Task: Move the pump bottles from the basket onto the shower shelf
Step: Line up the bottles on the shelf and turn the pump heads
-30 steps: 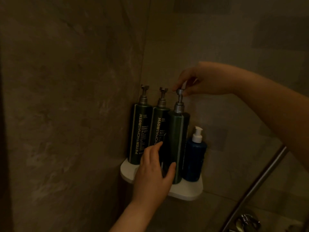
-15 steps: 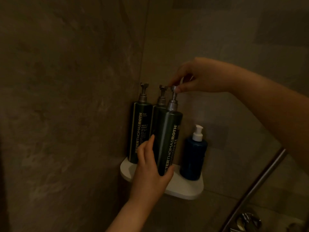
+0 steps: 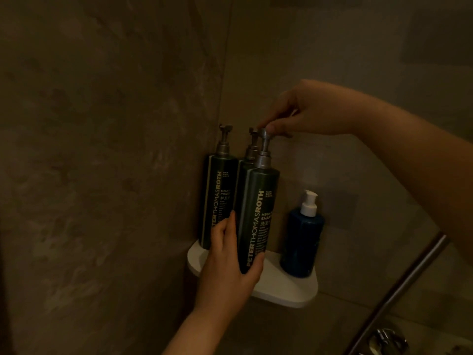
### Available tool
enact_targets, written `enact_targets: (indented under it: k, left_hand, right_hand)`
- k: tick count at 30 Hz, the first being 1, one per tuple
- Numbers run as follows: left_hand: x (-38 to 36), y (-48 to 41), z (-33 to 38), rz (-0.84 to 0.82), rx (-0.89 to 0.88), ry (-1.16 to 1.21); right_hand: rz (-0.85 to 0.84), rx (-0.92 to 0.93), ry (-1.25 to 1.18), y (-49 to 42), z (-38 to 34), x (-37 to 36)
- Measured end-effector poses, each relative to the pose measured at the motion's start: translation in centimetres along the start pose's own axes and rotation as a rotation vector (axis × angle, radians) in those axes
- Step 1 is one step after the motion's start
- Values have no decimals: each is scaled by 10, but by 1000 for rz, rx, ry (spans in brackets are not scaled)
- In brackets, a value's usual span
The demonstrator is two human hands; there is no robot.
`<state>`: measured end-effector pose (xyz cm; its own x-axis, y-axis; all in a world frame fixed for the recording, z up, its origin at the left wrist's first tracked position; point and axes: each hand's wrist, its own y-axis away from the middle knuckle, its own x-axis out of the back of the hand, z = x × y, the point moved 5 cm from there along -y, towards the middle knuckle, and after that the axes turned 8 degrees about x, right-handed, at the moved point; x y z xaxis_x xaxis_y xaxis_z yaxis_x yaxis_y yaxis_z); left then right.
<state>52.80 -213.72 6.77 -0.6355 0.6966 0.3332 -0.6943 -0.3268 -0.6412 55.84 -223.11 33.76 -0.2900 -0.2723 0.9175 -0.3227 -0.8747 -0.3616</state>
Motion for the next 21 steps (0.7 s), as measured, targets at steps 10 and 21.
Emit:
enact_targets:
  k: [10,21]
  left_hand:
    - [-5,0,-10,4,29,64]
    - [-4,-1,-9,-16,24,81]
  right_hand:
    - [-37,-107,18,-13,6,2]
    - [-27,-210,-6,-18,7,-1]
